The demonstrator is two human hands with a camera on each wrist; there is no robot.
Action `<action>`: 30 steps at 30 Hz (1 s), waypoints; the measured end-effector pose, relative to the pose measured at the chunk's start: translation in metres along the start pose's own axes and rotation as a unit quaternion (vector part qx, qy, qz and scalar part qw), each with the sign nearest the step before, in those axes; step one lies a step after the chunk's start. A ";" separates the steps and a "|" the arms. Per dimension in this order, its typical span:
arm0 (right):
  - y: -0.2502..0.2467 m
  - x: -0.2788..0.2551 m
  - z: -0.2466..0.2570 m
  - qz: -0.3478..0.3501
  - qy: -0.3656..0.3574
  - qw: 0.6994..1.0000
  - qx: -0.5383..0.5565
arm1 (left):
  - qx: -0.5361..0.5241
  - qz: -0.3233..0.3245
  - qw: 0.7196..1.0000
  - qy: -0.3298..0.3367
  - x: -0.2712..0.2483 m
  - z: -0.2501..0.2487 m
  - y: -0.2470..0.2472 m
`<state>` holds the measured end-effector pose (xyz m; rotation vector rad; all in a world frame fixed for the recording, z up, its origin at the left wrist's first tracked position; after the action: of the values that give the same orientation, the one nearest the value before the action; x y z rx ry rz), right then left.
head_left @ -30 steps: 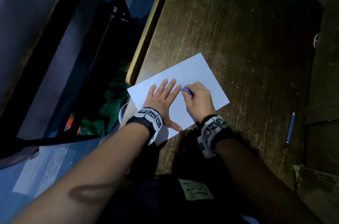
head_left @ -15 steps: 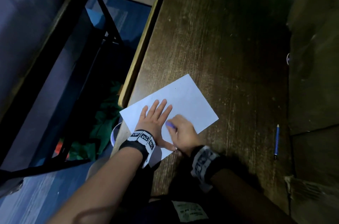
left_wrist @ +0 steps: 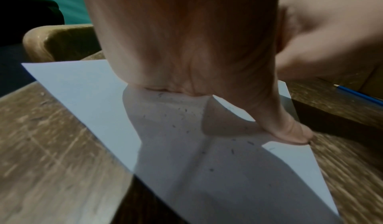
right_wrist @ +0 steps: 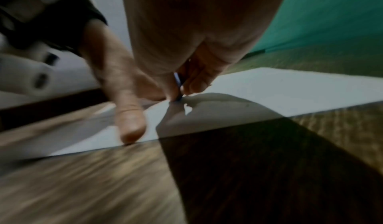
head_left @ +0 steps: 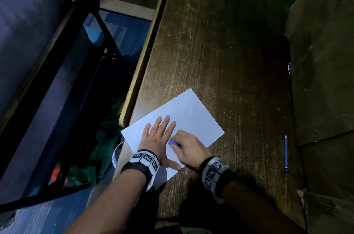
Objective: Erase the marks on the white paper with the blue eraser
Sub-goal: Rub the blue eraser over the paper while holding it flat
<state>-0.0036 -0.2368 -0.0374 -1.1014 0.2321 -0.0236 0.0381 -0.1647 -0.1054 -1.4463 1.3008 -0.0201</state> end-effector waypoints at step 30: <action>0.011 -0.029 -0.003 -0.022 -0.020 1.000 0.010 | 0.003 -0.013 1.000 -0.002 0.000 0.000 -0.001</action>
<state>-0.0332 -0.2304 -0.0430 -1.0870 0.1712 -0.0439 0.0394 -0.1651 -0.1048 -1.4582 1.2779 -0.0380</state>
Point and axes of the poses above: each hand's wrist, its own x-axis towards the middle knuckle, its own y-axis out of the palm, z = x × y, the point moved 10 cm from there along x, towards the middle knuckle, and after that the axes turned 14 degrees about -x, right-handed, at the moved point
